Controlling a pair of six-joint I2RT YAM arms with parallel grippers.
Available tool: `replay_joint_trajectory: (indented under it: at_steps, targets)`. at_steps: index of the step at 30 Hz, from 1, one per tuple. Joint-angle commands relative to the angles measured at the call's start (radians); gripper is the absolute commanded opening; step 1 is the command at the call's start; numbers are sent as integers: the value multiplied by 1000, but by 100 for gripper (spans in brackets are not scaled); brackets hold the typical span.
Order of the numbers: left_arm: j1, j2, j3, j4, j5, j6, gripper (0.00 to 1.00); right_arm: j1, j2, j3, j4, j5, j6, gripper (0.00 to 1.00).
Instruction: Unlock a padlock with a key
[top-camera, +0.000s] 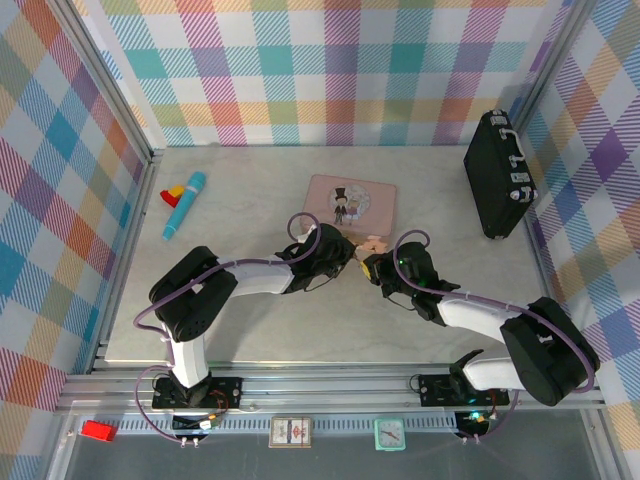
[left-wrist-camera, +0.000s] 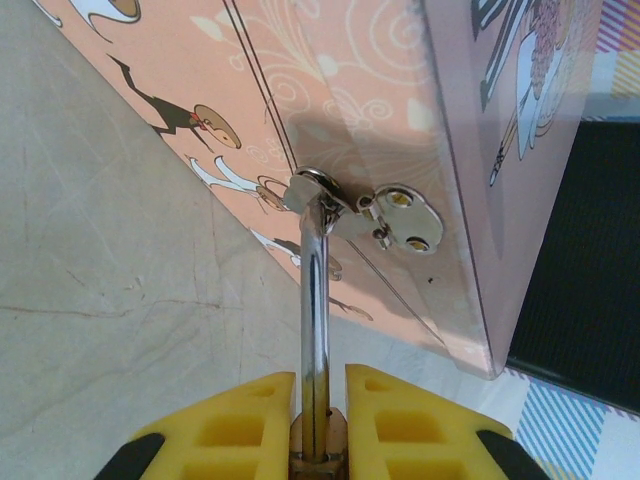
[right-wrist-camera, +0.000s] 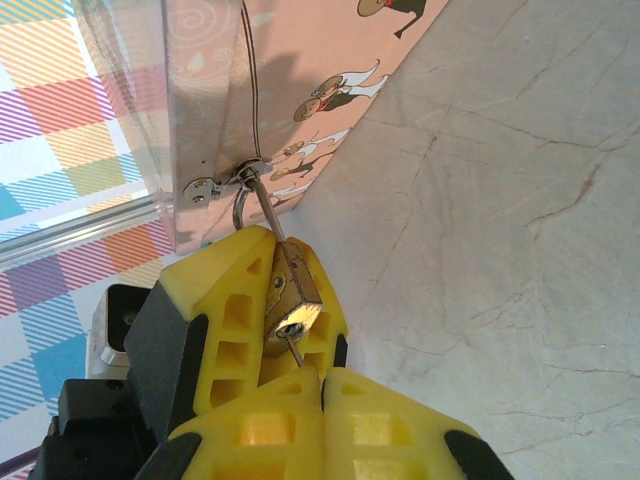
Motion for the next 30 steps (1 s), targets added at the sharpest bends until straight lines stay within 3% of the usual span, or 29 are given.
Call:
replay_joint_trajectory:
  at_steps: [1, 14, 30]
  targets:
    - [-25, -36, 54, 33, 25, -8, 0, 5, 16, -7, -2, 15, 28, 0]
    - [-35, -17, -4, 213, 38, -7, 0, 4, -16, -37, 1, 23, 134, 0]
    - [-74, -11, -53, 317, -100, 64, 0, 5, -106, -96, 23, 63, 235, 0]
